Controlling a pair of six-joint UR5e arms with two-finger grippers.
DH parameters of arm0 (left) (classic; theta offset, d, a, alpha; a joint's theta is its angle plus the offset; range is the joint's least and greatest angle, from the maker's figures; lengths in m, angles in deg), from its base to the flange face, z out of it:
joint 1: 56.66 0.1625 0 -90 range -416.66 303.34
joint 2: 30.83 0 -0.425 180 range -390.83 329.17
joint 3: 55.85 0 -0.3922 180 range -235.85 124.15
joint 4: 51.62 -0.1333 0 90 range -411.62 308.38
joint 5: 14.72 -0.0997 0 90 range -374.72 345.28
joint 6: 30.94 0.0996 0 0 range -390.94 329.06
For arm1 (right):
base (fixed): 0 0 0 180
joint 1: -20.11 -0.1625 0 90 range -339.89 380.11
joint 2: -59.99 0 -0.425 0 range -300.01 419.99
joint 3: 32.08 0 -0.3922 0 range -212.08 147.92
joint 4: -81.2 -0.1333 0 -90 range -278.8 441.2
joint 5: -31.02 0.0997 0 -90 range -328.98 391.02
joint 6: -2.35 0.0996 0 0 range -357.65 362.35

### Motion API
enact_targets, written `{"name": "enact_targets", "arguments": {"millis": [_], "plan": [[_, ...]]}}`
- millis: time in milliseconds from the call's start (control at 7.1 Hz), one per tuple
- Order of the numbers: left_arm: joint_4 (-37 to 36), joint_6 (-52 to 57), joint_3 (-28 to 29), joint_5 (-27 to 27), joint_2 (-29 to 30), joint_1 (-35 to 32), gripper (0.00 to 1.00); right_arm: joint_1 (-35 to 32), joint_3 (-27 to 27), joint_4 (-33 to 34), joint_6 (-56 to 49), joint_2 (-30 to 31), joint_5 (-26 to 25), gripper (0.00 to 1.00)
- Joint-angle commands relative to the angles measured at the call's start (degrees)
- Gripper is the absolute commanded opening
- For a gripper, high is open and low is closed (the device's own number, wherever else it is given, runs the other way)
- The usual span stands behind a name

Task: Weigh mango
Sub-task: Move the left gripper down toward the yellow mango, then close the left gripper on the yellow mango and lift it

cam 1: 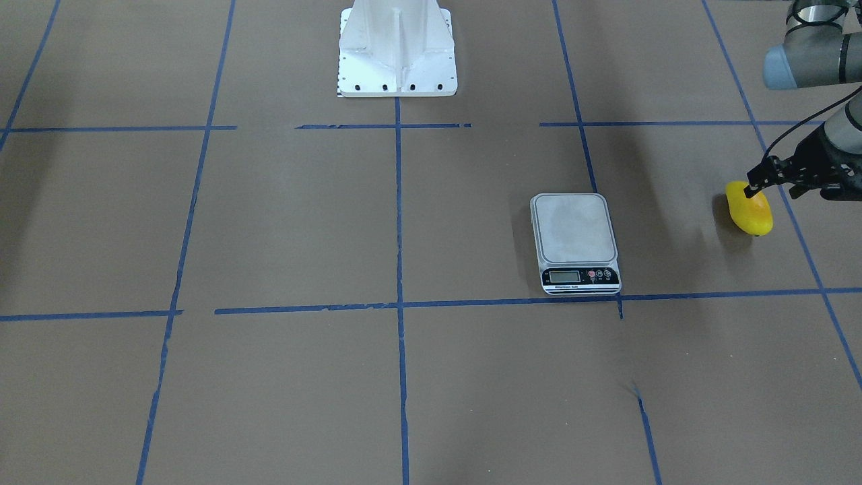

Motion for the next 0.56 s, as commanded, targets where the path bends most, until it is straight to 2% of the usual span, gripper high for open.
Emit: {"name": "enact_targets", "arguments": {"millis": [0, 141, 282, 423], "plan": [[0.77, -1.13, 1.23, -0.09, 0.57, 1.73, 1.00, 0.00, 0.00, 0.01, 0.00, -0.02, 0.00, 1.00], [0.78, -1.13, 1.76, -0.09, 1.01, 2.78, 1.00, 0.00, 0.00, 0.01, 0.00, -0.02, 0.00, 1.00], [0.78, -1.04, 1.67, -0.09, 1.36, 2.97, 0.64, 0.00, 0.00, 0.01, 0.00, -0.02, 0.00, 1.00], [0.78, -1.04, 1.24, -0.09, 1.45, 2.97, 0.22, 0.00, 0.00, 0.01, 0.00, -0.02, 0.00, 1.00]]}}
